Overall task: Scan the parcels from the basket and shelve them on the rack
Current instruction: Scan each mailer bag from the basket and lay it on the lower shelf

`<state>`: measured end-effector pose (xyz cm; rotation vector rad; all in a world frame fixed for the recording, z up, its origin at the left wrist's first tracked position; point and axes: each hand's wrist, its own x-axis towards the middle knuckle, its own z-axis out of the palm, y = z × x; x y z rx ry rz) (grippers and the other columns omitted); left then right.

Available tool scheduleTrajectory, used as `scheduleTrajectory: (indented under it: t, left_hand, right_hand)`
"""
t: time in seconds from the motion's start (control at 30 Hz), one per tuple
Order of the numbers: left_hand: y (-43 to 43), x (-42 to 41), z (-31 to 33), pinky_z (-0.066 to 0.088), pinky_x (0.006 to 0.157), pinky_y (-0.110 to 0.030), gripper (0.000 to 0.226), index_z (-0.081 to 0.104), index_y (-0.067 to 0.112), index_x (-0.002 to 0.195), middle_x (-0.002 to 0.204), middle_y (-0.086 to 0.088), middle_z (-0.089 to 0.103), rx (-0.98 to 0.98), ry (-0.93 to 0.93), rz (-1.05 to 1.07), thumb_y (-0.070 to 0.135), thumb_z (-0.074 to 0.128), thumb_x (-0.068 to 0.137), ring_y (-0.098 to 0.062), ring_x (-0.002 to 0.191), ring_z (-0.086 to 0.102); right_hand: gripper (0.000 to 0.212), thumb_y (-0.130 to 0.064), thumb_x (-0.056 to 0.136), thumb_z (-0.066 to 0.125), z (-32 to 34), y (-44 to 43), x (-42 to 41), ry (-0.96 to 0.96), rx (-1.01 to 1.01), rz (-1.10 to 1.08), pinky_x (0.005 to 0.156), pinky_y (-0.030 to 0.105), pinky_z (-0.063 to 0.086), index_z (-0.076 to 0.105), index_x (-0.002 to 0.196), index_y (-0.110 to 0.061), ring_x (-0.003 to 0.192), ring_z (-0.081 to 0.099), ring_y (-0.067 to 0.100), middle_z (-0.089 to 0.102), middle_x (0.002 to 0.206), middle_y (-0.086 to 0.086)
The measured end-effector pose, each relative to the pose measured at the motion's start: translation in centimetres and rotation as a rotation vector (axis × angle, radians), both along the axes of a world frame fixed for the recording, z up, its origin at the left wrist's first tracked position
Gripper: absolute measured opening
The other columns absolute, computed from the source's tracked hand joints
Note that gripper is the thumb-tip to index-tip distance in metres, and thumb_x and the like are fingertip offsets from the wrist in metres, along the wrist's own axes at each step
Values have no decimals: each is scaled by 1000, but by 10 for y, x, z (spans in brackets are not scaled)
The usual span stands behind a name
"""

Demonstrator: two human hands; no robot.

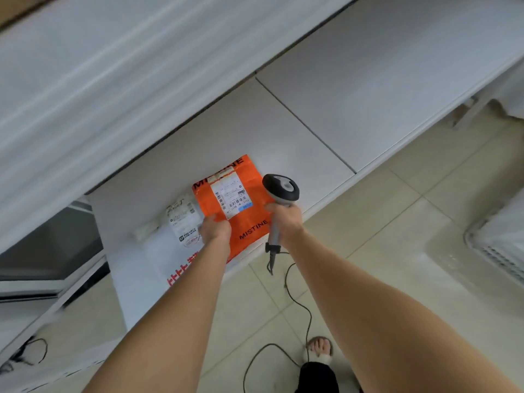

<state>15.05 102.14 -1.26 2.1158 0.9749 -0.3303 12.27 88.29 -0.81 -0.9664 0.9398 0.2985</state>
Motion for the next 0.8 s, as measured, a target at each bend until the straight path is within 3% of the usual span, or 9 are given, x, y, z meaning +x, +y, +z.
scheduleTrajectory:
  t: [0.2,0.33,0.4,0.5,0.63,0.8]
  left_hand:
    - [6,7,-4,47,97,-46,36,55,5,126,132,-20,49,102,144,-59,20,53,93,-36,116,50]
    - [-6,15,12,46,95,-44,39,52,3,127,137,-22,35,166,194,-90,24,51,94,-35,115,46]
    - [-17,19,23,47,88,-39,42,48,2,130,139,-22,33,164,190,-137,26,50,96,-33,114,47]
    - [-41,24,42,46,77,-34,42,48,8,134,137,-19,42,132,146,-231,17,51,93,-33,112,52]
    - [-88,22,72,47,95,-36,40,54,7,128,134,-20,45,124,94,-324,11,51,88,-34,116,51]
    - [-177,7,114,39,96,-31,49,47,15,139,143,-18,36,53,77,-507,13,53,90,-30,128,39]
  right_hand:
    - [12,-5,84,66,1,6,-2,-3,-81,97,53,23,38,58,90,-12,66,50,13,53,73,0]
    - [14,-2,83,66,15,-5,-7,-4,-88,62,74,33,44,58,88,-12,83,54,23,55,80,2]
    - [14,-2,82,67,25,-14,-11,-4,-92,56,77,36,45,58,85,-13,86,55,26,56,81,3]
    - [15,-1,83,67,44,-33,-18,-13,-105,-11,72,33,47,58,87,-12,80,55,20,57,82,1]
    - [14,-1,83,66,72,-71,-38,-41,-101,-123,65,29,46,59,93,-9,74,54,17,58,84,3]
    - [18,4,82,62,112,-134,-72,-77,-49,-339,59,27,41,58,74,-12,62,52,16,58,71,5]
